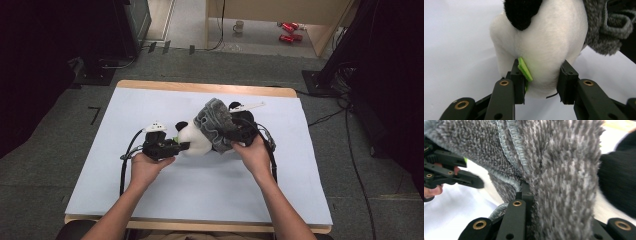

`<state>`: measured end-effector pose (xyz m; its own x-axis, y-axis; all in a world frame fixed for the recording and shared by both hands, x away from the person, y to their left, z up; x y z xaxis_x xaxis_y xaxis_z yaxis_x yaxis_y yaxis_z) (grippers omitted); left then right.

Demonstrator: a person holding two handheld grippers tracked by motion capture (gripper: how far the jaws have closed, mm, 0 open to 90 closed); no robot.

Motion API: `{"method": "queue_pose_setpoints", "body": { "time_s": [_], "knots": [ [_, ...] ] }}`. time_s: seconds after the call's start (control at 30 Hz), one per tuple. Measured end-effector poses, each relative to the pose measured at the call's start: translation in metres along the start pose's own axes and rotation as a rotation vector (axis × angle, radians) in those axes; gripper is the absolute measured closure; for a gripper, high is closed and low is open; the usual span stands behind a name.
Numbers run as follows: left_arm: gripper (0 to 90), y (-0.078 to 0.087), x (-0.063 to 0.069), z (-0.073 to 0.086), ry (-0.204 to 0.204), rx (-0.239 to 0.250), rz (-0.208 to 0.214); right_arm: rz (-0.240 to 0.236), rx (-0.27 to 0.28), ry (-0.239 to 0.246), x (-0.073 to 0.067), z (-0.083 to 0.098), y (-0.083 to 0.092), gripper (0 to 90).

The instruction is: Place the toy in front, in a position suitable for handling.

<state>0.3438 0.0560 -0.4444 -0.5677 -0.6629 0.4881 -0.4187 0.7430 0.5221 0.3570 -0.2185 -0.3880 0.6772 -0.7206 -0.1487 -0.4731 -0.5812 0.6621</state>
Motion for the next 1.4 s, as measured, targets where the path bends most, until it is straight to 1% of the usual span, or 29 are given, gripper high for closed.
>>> {"method": "queue_pose_setpoints", "body": {
  "time_s": [0.07,0.1,0.2,0.23,0.37,0.4,0.5,0.67,0.83,0.9,0.93,1.0,1.13,1.23,1.33,1.4],
  "knots": [
    [64.3,0.000,-0.002,0.000,0.005,-0.001,0.000,0.006,0.013,-0.024,0.008,0.001,0.005,79.8],
    [64.3,0.000,-0.002,0.000,0.004,0.000,0.002,0.012,0.016,-0.027,0.011,0.002,0.007,79.8],
    [64.2,0.000,-0.004,-0.001,0.014,0.001,0.003,0.039,0.029,-0.056,0.023,0.004,0.017,79.7],
    [64.2,0.000,-0.004,-0.001,0.014,0.000,0.003,0.047,0.034,-0.074,0.028,0.006,0.020,79.7],
    [64.2,0.000,-0.004,-0.001,0.016,0.001,0.004,0.066,0.050,-0.120,0.044,0.012,0.028,79.7],
    [64.1,0.000,-0.005,-0.001,0.016,0.000,0.003,0.070,0.049,-0.127,0.046,0.013,0.029,79.7],
    [64.1,0.000,-0.004,0.000,0.019,-0.001,0.004,0.099,0.051,-0.137,0.052,0.015,0.033,79.6],
    [64.1,0.001,-0.005,0.001,0.011,-0.010,-0.005,0.188,0.037,-0.150,0.064,0.020,0.042,79.7],
    [64.0,0.001,-0.005,0.001,0.012,-0.013,-0.010,0.232,0.048,-0.171,0.075,0.024,0.055,79.8],
    [63.9,0.000,-0.006,0.001,0.013,-0.014,-0.010,0.226,0.069,-0.183,0.076,0.023,0.061,79.7],
    [63.9,0.000,-0.006,0.002,0.017,-0.013,-0.010,0.221,0.081,-0.187,0.075,0.022,0.065,79.8],
    [63.8,0.000,-0.006,0.002,0.021,-0.010,-0.009,0.204,0.106,-0.176,0.070,0.017,0.071,79.8],
    [63.8,0.000,-0.004,0.002,0.026,-0.004,-0.005,0.144,0.143,-0.138,0.051,0.003,0.075,79.8],
    [63.9,0.000,-0.001,0.002,0.011,0.002,-0.009,0.090,0.152,-0.098,0.032,-0.006,0.068,79.8],
    [63.9,0.000,0.002,0.002,0.000,0.006,-0.023,0.005,0.156,-0.066,0.010,-0.014,0.057,79.8],
    [63.9,0.000,0.004,0.002,-0.003,0.004,-0.028,-0.022,0.150,-0.038,-0.002,-0.018,0.050,79.8]
  ]
}}
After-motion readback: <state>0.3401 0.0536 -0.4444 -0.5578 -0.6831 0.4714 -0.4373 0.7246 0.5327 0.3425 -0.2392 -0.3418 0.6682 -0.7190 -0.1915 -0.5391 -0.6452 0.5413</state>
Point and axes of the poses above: each handheld gripper's, and its own axes: y roughly backward along the jaws, z roughly out of its underside, x roughly to its right, the point moved 1 cm from there along -y, roughly forward along the jaws, and after that the axes turned 9 degrees about y, right-handed, at the moved point
